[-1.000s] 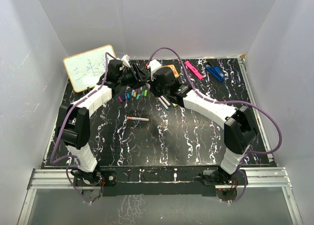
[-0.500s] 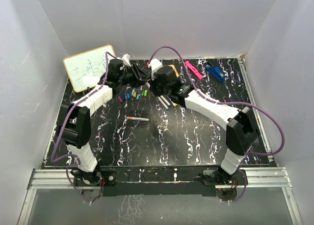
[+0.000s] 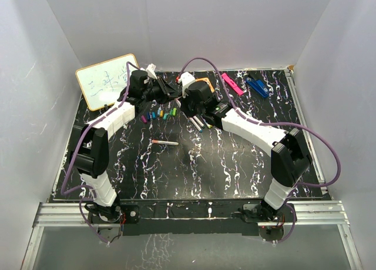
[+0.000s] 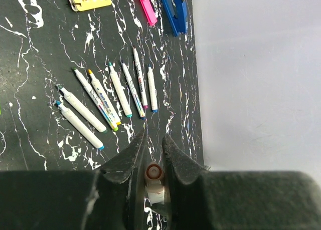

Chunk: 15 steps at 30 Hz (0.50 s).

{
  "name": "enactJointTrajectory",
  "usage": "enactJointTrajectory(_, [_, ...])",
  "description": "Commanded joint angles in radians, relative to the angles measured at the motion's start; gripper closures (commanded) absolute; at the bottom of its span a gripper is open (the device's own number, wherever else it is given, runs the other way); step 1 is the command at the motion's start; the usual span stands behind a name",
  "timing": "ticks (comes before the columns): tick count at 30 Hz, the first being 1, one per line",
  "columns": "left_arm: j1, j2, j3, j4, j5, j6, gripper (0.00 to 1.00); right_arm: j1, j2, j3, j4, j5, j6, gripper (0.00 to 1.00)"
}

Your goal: Open the pen caps

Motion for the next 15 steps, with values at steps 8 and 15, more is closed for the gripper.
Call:
enactJointTrajectory(8, [-0.008, -0.012, 0.043, 0.016, 0.022, -0.001, 1.0, -0.011, -0.043, 0.014, 0.06, -0.011, 0.01, 0.45])
enactJointTrajectory(15, [-0.029, -0.011, 0.065, 0.009, 0.033, 0.001, 1.0, -0.012, -0.022, 0.031, 0.056, -0.008, 0.023, 0.24])
